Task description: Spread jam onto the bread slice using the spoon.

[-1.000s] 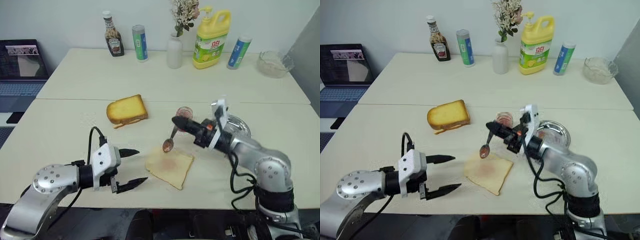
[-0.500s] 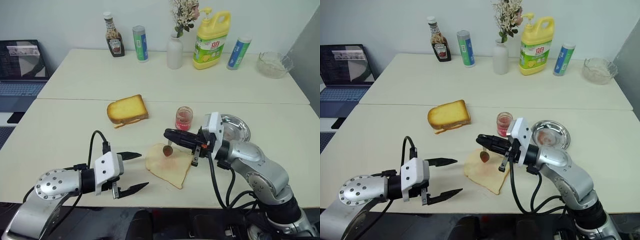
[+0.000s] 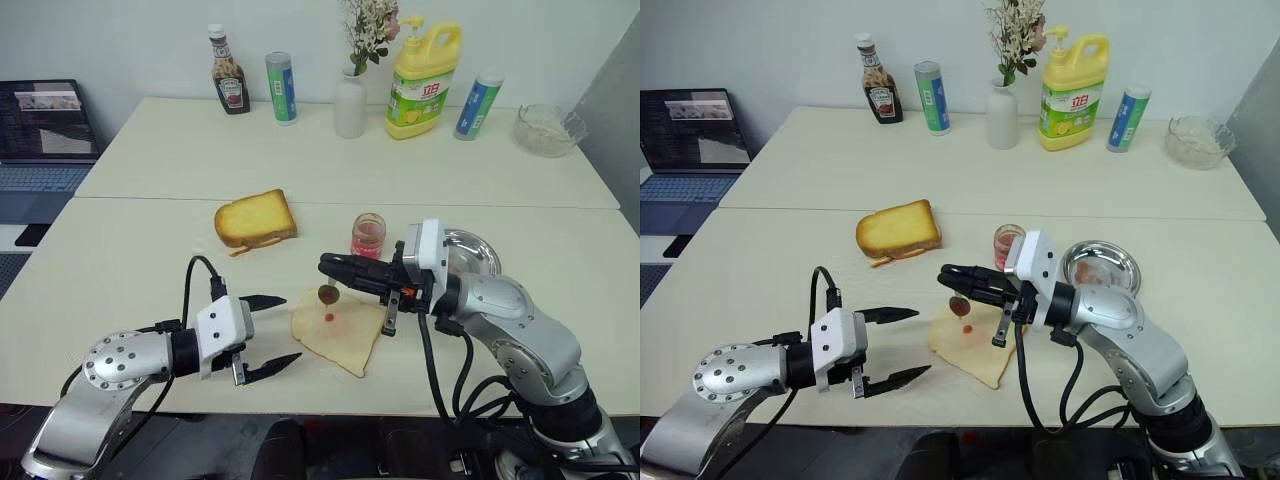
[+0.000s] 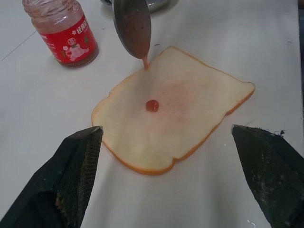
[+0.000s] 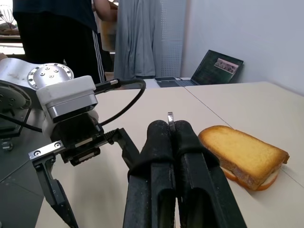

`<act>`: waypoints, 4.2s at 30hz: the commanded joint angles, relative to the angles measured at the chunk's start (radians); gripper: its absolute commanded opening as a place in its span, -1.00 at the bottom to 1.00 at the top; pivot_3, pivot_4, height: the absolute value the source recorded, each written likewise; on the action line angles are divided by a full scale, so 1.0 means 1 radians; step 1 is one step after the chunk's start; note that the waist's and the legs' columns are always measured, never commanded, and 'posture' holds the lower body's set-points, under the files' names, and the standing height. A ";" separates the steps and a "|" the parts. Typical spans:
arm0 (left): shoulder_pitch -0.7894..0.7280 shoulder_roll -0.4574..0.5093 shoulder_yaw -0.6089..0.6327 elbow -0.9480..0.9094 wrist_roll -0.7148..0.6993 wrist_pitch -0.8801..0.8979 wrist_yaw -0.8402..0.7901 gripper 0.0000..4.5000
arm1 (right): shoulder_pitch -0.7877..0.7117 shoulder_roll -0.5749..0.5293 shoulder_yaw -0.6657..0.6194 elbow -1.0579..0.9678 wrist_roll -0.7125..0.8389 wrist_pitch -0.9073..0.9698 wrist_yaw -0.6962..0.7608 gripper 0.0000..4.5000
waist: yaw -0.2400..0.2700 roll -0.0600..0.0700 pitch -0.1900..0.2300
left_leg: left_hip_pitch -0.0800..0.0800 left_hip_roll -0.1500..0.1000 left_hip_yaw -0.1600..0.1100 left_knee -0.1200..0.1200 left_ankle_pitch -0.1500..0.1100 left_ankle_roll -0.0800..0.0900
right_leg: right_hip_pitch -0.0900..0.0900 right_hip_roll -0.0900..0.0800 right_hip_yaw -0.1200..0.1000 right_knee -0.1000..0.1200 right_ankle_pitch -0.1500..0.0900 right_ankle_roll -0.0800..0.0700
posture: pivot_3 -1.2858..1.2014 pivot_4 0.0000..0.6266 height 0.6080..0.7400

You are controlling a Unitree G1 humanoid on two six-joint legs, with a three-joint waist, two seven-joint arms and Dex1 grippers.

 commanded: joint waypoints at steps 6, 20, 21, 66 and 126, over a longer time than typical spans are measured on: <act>-0.019 -0.008 -0.013 -0.009 0.000 -0.013 0.006 1.00 | -0.030 -0.028 -0.031 -0.058 0.016 -0.017 0.038 -0.99 | 0.000 0.000 0.000 | 0.000 0.000 0.000 0.000 0.000 0.000 | 0.000 0.000 0.000 0.000 0.000 0.000 | 0.03 -0.52 1.00; -0.026 -0.023 -0.015 0.041 0.021 -0.067 0.009 1.00 | 0.160 0.144 -0.191 0.047 0.270 0.181 -0.196 -0.99 | 0.001 -0.002 -0.001 | 0.001 0.000 0.000 0.001 0.000 0.000 | 0.000 -0.001 0.000 0.005 0.000 0.000 | 0.03 -0.52 1.00; -0.020 -0.024 -0.013 0.042 0.019 -0.072 0.008 1.00 | 0.170 0.161 -0.204 0.058 0.288 0.199 -0.221 -0.99 | 0.001 -0.002 -0.001 | 0.001 0.000 0.000 0.001 0.000 0.000 | 0.000 -0.001 0.000 0.006 0.000 0.000 | 0.03 -0.52 1.00; 0.048 0.116 0.157 0.047 -0.147 -0.007 -0.159 1.00 | 0.147 0.355 -0.340 0.345 0.680 0.637 -0.584 -0.99 | -0.009 -0.003 -0.002 | 0.008 0.005 0.001 -0.001 0.000 0.000 | 0.000 0.005 0.001 0.014 -0.003 -0.006 | 0.03 -0.52 1.00; 0.007 0.075 0.083 0.034 -0.108 -0.011 -0.108 1.00 | 0.172 0.146 -0.467 0.325 0.806 0.622 -0.605 -0.99 | -0.010 -0.003 -0.002 | 0.011 0.014 0.003 -0.003 0.000 0.000 | 0.000 0.014 0.003 0.013 -0.006 -0.010 | 0.03 -0.52 1.00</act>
